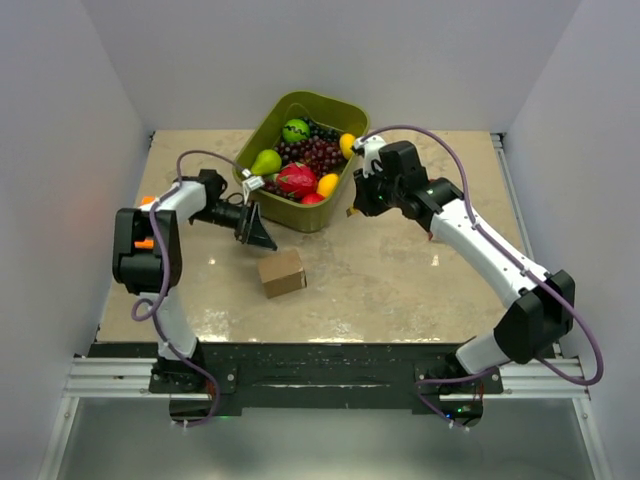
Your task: Unpack the express box
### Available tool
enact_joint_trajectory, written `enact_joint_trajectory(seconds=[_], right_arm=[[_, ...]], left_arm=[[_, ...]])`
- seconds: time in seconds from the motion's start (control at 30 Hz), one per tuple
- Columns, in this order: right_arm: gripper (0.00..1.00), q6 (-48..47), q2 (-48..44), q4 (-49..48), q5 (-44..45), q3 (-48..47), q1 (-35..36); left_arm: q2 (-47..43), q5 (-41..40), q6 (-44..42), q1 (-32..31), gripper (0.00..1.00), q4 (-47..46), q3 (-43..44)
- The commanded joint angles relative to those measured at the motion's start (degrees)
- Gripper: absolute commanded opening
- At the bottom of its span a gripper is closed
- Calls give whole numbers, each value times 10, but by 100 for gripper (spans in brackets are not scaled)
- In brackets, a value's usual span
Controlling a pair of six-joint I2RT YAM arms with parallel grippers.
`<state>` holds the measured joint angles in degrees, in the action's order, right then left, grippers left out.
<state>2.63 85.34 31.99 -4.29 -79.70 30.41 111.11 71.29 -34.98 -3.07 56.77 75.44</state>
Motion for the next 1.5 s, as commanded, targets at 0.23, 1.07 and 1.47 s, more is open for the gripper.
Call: enact_joint_trajectory(seconds=[0.23, 1.07, 1.47], right_arm=[[0, 8, -22, -31, 25, -36, -8], [0, 366, -75, -417, -296, 267, -45], [0, 461, -68, -395, -179, 290, -45]], left_arm=[[-295, -263, -7, -2, 100, -153, -62], [-412, -436, 28, -235, 99, -221, -237], [-380, -471, 46, -235, 100, -258, -255]])
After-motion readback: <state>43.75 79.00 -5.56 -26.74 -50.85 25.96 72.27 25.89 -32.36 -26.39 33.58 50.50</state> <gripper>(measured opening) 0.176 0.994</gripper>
